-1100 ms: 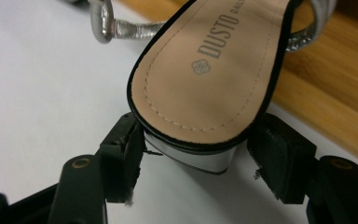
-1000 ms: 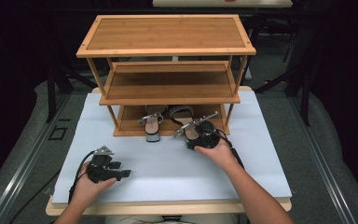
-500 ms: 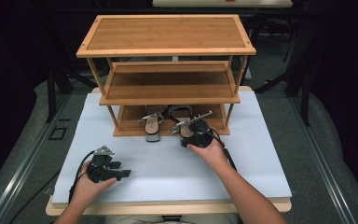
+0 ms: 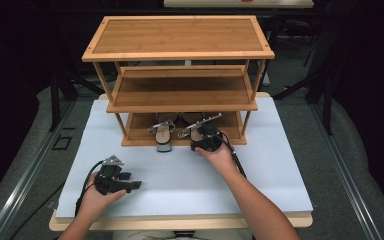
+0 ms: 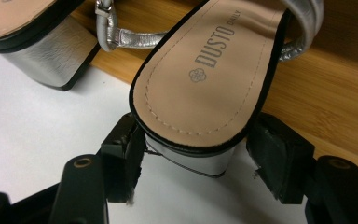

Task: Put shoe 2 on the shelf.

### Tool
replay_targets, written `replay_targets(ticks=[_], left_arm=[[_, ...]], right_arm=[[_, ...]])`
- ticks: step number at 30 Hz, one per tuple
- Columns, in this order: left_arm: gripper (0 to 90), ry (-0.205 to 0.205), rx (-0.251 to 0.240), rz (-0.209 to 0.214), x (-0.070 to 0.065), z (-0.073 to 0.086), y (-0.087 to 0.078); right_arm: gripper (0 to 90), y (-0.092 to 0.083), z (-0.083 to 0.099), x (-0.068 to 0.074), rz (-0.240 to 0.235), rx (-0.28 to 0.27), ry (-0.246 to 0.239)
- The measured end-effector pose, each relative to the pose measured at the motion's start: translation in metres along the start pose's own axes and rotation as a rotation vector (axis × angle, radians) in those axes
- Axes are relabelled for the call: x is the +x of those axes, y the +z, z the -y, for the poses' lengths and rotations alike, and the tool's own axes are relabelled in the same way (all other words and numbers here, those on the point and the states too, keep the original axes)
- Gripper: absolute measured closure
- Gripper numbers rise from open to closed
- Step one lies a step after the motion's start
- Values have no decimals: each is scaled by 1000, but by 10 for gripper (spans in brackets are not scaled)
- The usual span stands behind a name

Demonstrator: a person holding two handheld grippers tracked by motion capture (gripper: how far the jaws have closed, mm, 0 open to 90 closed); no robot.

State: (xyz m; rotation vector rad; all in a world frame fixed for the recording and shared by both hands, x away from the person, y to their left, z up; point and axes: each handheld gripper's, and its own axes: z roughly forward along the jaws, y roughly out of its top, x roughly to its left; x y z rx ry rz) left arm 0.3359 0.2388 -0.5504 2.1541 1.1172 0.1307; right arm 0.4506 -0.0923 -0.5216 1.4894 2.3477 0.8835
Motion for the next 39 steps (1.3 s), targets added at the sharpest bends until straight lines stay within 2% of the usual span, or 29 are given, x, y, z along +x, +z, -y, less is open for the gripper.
replay_targets(ticks=[1,2,3,5,10,12,13,14,15,16,17,20,23,25,26,27,28,30,31,34,37,39], left_arm=[[373,1,-1,0,0,0,0],[373,1,0,0,0,0,0],[373,5,-1,-2,0,-1,1],[373,6,-1,-3,-1,-1,1],[373,3,-2,0,0,-2,2],[375,4,-2,-4,1,-3,3],[375,9,0,-7,1,-5,4],[375,9,-1,-10,1,-6,5],[379,18,8,-18,2,-11,7],[389,18,8,-18,2,-11,7],[395,24,14,-34,3,-15,9],[469,16,9,-32,6,-20,10],[491,-4,-26,-42,9,-29,10],[563,-13,-34,-61,13,-40,11],[592,-13,-34,-61,13,-40,11],[623,-28,-43,-62,17,-48,13],[649,-28,-43,-62,17,-48,13],[683,-37,-53,-80,21,-56,17],[729,-59,-59,-72,25,-65,22],[770,-67,-56,-90,27,-74,29],[793,-71,-56,-108,28,-89,40],[800,-63,-50,-111,26,-95,46]], right_arm=[[368,1,-1,1,2,11,7],[362,-6,-6,0,15,149,-19],[361,4,-2,-1,1,-3,-2],[361,3,-2,-1,-4,5,8],[362,2,1,-2,-15,13,-10],[369,0,3,-2,-19,-6,-14],[370,-2,4,-2,-23,-7,-9],[370,-7,7,-3,-42,-6,-23],[371,-10,8,-2,-40,-7,-29],[371,-10,8,-2,-40,-7,-29],[377,-18,11,-2,-31,-9,-47],[393,-23,14,-2,-23,-11,-66],[429,-25,21,-4,-19,-8,-64],[510,-24,28,-7,-11,-6,-59],[510,-24,28,-7,-11,-6,-59],[600,-24,31,-11,2,-12,-51],[600,-24,31,-11,2,-12,-51],[662,-25,32,-14,-2,-12,-31],[686,-24,32,-15,-13,-5,-24],[701,-22,31,-15,-14,-6,-25],[730,-19,27,-15,10,-21,-19],[741,-18,25,-14,-4,-19,-12]])
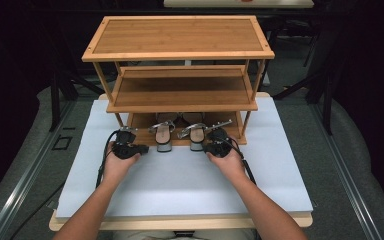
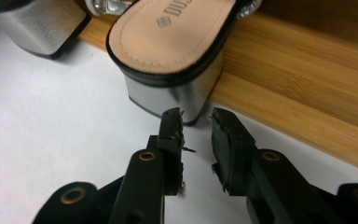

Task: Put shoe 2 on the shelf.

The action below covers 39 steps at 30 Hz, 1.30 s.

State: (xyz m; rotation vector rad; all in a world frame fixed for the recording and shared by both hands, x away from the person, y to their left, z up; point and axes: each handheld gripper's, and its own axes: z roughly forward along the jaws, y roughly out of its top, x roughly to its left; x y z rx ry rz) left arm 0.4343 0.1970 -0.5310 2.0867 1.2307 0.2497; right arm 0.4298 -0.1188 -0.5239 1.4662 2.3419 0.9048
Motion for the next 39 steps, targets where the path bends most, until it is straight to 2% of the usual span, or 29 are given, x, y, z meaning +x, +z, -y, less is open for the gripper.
replay_targets(ticks=[3,4,7,8,10,13,15,17,20,24,30,33,35,39], left_arm=[[801,12,0,5,-4,-4,4],[801,19,-1,10,-9,-7,7],[802,22,-2,14,-12,-9,10],[811,23,0,12,-14,-10,11],[811,32,2,-4,-15,-11,13],[814,19,2,7,-13,-12,14],[816,10,2,21,-15,-12,15],[816,18,3,27,-19,-14,17],[816,34,6,24,-25,-18,21],[816,28,6,28,-27,-19,23],[820,33,4,20,-29,-20,25],[820,27,6,21,-29,-20,25],[820,28,4,17,-29,-20,25],[820,27,6,17,-29,-20,24]], right_arm=[[743,0,-2,2,-8,10,-3],[743,1,-3,4,4,9,-17],[742,1,-3,4,15,7,-13],[742,1,-3,4,-8,9,-7],[743,2,-3,4,-14,9,-8],[742,2,-3,7,-5,10,-11],[741,3,-4,9,-20,11,-13],[737,6,-6,15,-43,12,-17],[736,9,-8,22,-45,11,-25],[710,12,-11,29,-70,5,-27],[712,17,-16,38,-58,9,-39],[712,17,-16,39,-49,9,-31],[707,17,-16,39,-67,7,-30],[695,18,-15,39,-62,0,-25]])
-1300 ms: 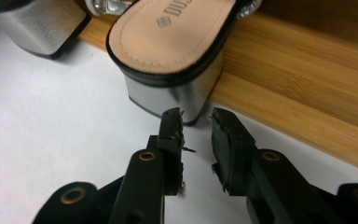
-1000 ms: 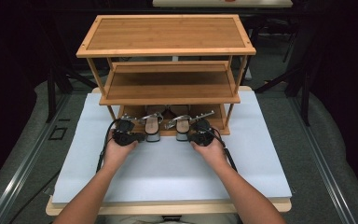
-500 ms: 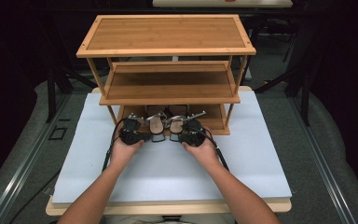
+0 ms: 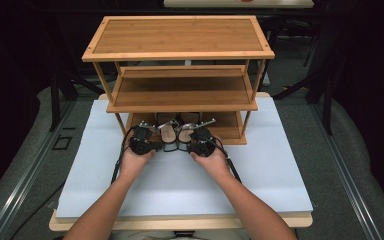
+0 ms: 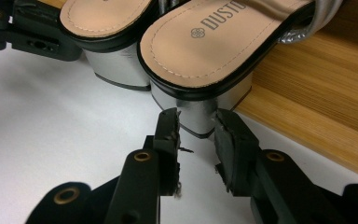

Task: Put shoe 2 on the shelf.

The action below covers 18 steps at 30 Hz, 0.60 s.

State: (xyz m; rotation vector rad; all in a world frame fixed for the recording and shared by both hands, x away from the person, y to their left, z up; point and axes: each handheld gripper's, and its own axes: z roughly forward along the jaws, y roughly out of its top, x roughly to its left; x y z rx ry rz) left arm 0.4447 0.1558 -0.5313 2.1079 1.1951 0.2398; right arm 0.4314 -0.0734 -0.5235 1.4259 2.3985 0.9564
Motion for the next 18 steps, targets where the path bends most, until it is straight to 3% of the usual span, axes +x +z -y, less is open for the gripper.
replay_targets(ticks=[18], left_arm=[[813,-4,-5,7,3,1,-5]], right_arm=[[666,-6,3,0,-17,-10,-10]])
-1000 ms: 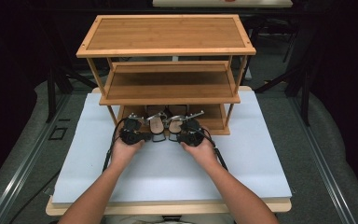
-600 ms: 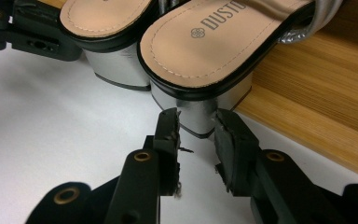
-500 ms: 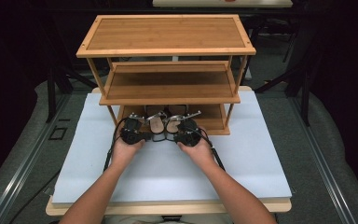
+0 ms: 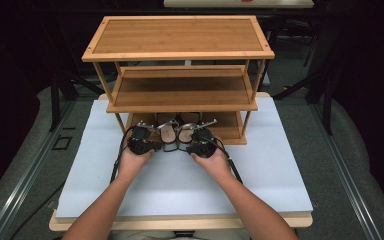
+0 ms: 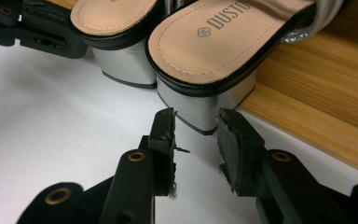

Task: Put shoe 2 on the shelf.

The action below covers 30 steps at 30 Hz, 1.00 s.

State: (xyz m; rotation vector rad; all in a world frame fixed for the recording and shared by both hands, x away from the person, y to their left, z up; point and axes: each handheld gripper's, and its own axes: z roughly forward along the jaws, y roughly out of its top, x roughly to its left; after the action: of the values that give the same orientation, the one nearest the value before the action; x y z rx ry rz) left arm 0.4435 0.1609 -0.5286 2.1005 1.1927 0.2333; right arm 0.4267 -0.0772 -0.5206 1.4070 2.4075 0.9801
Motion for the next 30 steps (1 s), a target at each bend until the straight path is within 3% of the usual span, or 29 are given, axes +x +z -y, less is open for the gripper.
replay_targets(ticks=[6,16,26,30], left_arm=[[814,16,-8,-4,2,1,-13],[814,43,-14,-6,4,12,-48],[814,53,-36,-17,11,40,-91],[814,32,-57,-22,14,58,-109]], right_arm=[[666,-14,2,-3,12,9,-18],[666,-44,14,-12,17,21,-33],[668,-73,33,-22,15,37,-30],[668,-88,49,-30,22,34,-11]])
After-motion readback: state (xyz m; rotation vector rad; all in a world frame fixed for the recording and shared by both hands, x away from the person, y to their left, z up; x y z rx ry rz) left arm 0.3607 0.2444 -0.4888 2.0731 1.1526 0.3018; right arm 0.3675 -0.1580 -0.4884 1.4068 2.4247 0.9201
